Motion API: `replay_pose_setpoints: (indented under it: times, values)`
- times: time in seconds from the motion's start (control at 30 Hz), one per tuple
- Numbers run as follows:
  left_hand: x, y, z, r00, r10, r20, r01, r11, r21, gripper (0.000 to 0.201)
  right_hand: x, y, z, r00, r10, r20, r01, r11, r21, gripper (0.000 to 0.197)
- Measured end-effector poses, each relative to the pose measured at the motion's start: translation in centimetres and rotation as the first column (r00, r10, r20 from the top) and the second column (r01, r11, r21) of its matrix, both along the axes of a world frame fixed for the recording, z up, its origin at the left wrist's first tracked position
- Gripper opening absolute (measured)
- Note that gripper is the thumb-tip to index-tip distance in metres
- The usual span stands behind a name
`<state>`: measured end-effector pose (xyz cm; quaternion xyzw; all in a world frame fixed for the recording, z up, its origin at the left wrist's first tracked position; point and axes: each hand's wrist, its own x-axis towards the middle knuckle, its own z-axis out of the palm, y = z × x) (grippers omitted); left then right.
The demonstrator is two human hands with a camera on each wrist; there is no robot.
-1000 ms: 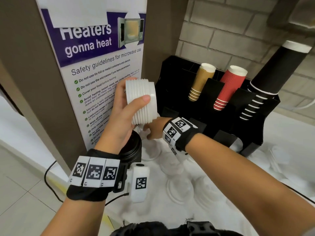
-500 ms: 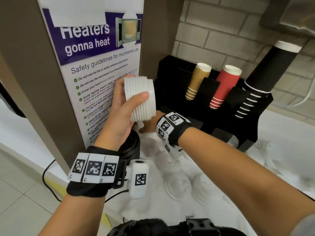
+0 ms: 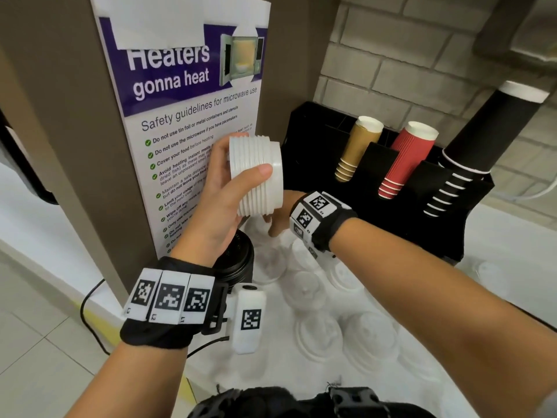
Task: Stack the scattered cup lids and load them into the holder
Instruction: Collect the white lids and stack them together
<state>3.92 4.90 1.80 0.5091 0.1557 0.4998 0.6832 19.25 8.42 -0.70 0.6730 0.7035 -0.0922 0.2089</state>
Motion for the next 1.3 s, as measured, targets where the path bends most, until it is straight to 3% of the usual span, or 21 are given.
replay_pose_setpoints:
  times: [0.07, 0.27, 0.33, 0.4, 0.47, 0.53, 0.67, 0.77, 0.83, 1.03, 1.2, 1.3]
  values:
    - [0.0, 0.1, 0.0, 1.000, -0.002, 0.004, 0.002, 1.000, 0.002, 0.060, -0.7, 0.1, -0.9, 0.997, 0.016, -0.069, -0.014, 0.999, 0.028, 0.035]
    - [-0.1, 0.2, -0.2, 1.000, -0.004, 0.007, 0.004, 1.000, -0.005, 0.062, 0.0, -0.3, -2.3, 0.994, 0.071, 0.080, -0.066, 0.996, -0.063, 0.034]
    - [-0.1, 0.2, -0.2, 1.000, -0.010, 0.008, 0.010, 1.000, -0.006, 0.060, 0.8, 0.0, -0.6, 0.995, 0.032, 0.095, -0.009, 0.972, -0.236, 0.041]
    - [0.0, 0.2, -0.2, 1.000, -0.011, 0.005, 0.011, 1.000, -0.007, 0.059, 1.3, 0.4, 1.4, 0.981, -0.069, 0.180, 0.141, 0.892, -0.429, 0.052]
    - [0.1, 0.3, -0.1, 1.000, -0.012, 0.006, 0.012, 1.000, -0.010, 0.058, 2.1, 0.4, 2.7, 0.972, -0.082, 0.220, 0.161, 0.916, -0.368, 0.054]
    - [0.2, 0.3, 0.0, 1.000, -0.012, 0.009, 0.012, 1.000, -0.011, 0.058, 2.5, 0.0, 3.0, 0.980, -0.050, 0.191, 0.086, 0.979, -0.185, 0.048]
    - [0.3, 0.4, -0.1, 1.000, -0.020, 0.004, 0.020, 1.000, -0.008, 0.057, 1.9, -0.8, 0.4, 0.986, -0.049, -0.161, 0.059, 0.997, 0.054, 0.052]
    - [0.2, 0.4, -0.2, 1.000, -0.015, 0.002, 0.015, 1.000, -0.021, 0.061, 0.5, 0.1, -3.4, 0.994, 0.007, -0.108, 0.000, 0.997, 0.072, 0.057]
    - [0.1, 0.5, -0.2, 1.000, -0.013, -0.002, 0.013, 1.000, -0.019, 0.061, 0.0, 1.4, -5.0, 1.000, 0.004, -0.022, -0.004, 1.000, -0.012, 0.061]
    - [0.0, 0.5, -0.2, 1.000, -0.013, -0.015, 0.013, 1.000, -0.008, 0.060, 0.4, 2.2, -5.8, 0.998, -0.043, -0.039, 0.042, 0.999, -0.026, 0.064]
    - [0.3, 0.1, 0.1, 1.000, -0.028, -0.004, 0.028, 0.999, -0.017, 0.061, 0.6, 0.7, -4.3, 0.969, -0.133, -0.209, 0.190, 0.940, 0.282, 0.066]
    - [0.7, -0.4, 0.4, 0.999, -0.038, -0.012, 0.038, 0.999, -0.014, 0.065, 1.3, -0.3, -1.6, 0.946, -0.126, -0.297, 0.202, 0.949, 0.240, 0.074]
